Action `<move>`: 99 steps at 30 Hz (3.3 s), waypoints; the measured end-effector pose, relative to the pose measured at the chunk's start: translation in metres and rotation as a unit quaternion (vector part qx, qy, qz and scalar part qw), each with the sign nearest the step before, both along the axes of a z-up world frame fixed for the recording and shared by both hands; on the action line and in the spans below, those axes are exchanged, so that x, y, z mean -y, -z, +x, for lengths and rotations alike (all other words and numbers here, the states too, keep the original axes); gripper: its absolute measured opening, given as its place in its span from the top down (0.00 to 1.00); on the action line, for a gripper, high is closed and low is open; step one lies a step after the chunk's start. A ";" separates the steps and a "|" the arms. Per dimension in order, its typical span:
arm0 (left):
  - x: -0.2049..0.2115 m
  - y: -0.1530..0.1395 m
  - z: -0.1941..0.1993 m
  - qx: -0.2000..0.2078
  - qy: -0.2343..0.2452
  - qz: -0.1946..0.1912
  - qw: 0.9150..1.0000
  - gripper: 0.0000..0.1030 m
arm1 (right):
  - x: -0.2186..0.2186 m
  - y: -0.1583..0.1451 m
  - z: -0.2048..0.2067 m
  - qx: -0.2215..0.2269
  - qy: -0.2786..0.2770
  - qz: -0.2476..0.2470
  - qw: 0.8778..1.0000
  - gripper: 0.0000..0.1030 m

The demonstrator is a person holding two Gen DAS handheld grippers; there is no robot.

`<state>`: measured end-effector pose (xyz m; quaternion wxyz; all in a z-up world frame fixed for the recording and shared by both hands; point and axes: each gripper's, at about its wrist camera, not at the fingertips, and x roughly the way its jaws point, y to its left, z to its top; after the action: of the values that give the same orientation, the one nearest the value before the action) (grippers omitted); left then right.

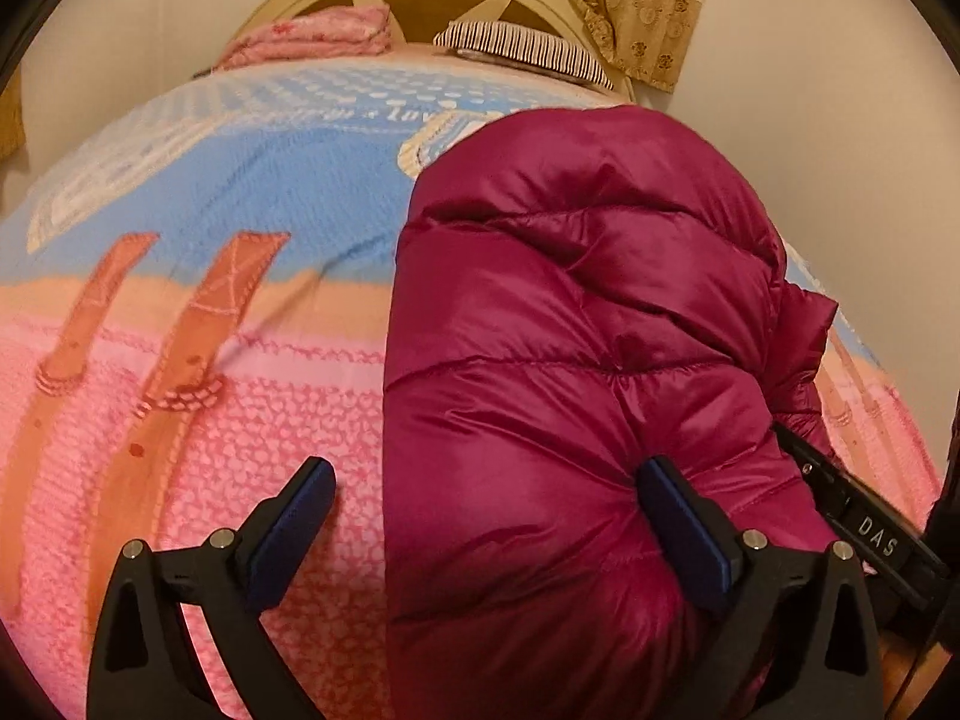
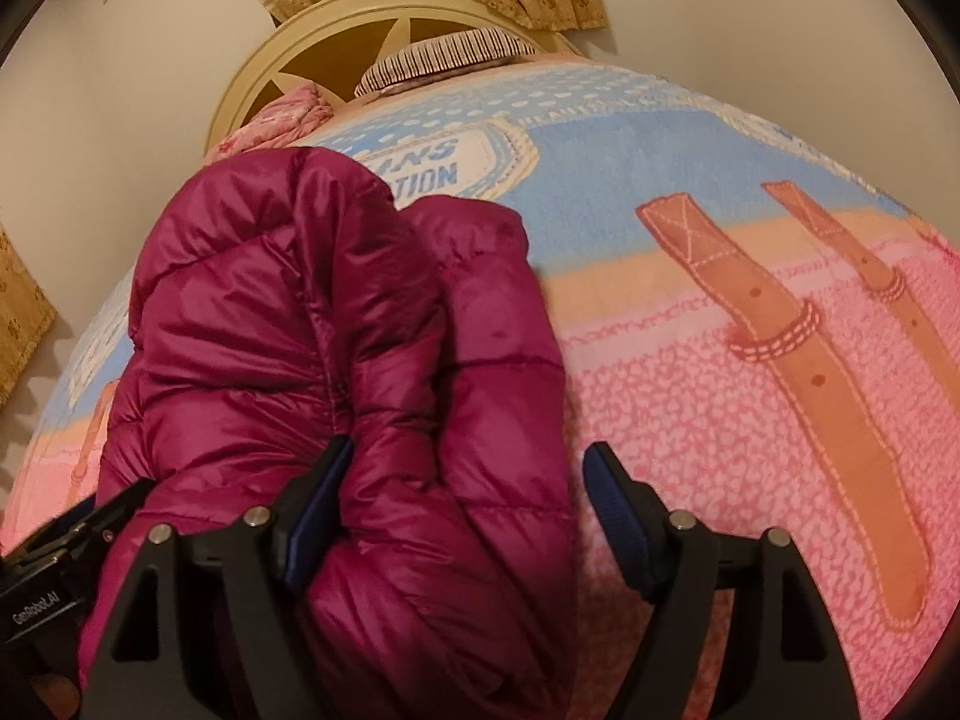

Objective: Fold large clothes
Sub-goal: 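Grasp the jacket bundle with the left tool while the right tool holds it, then lift and carry the jacket bundle with both tools across the bed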

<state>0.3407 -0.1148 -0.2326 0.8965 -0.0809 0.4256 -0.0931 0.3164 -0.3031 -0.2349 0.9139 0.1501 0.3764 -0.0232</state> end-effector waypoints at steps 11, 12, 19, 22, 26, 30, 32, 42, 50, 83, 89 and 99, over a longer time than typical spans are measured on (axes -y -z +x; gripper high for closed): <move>0.003 0.001 0.004 -0.001 0.027 -0.028 0.999 0.02 | 0.001 0.002 -0.001 0.011 -0.029 0.019 0.999 0.42; 0.004 0.000 0.003 0.002 0.030 -0.026 0.999 0.04 | 0.000 0.002 -0.001 0.012 -0.032 0.020 0.999 0.44; 0.010 -0.002 -0.003 0.018 0.054 -0.020 0.998 0.19 | -0.001 0.004 0.002 0.009 -0.042 0.028 0.999 0.49; 0.011 -0.003 -0.004 0.022 0.059 -0.020 0.998 0.23 | 0.000 0.005 0.004 0.008 -0.045 0.034 0.998 0.48; 0.010 -0.005 -0.007 0.025 0.064 -0.019 0.997 0.28 | 0.000 0.005 0.005 0.008 -0.046 0.037 0.998 0.47; 0.011 -0.006 -0.003 0.032 0.064 -0.016 0.997 0.41 | 0.001 0.004 0.005 0.010 -0.050 0.036 0.998 0.53; 0.009 -0.008 -0.007 0.036 0.064 -0.015 0.997 0.48 | -0.001 0.004 0.004 0.015 -0.056 0.037 0.998 0.56; 0.007 -0.030 -0.030 0.069 0.070 0.009 0.995 0.66 | -0.006 -0.006 -0.011 0.044 -0.074 0.037 0.996 0.71; -0.001 -0.041 -0.050 0.084 0.071 0.015 0.994 0.68 | -0.007 -0.007 -0.017 0.051 -0.079 0.049 0.994 0.73; -0.088 -0.079 -0.105 0.123 -0.004 0.000 0.992 0.69 | -0.066 -0.028 -0.014 0.077 -0.159 0.035 0.984 0.74; -0.112 -0.078 -0.111 0.123 -0.024 -0.002 0.992 0.69 | -0.090 -0.032 -0.011 0.076 -0.181 0.030 0.980 0.74; -0.149 -0.074 -0.118 0.119 -0.061 -0.001 0.991 0.69 | -0.130 -0.030 -0.003 0.070 -0.214 0.028 0.974 0.74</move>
<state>0.2225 0.0339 -0.1588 0.9447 -0.0962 0.3098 -0.0482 0.3139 -0.1730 -0.2050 0.9172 0.0925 0.3355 0.1939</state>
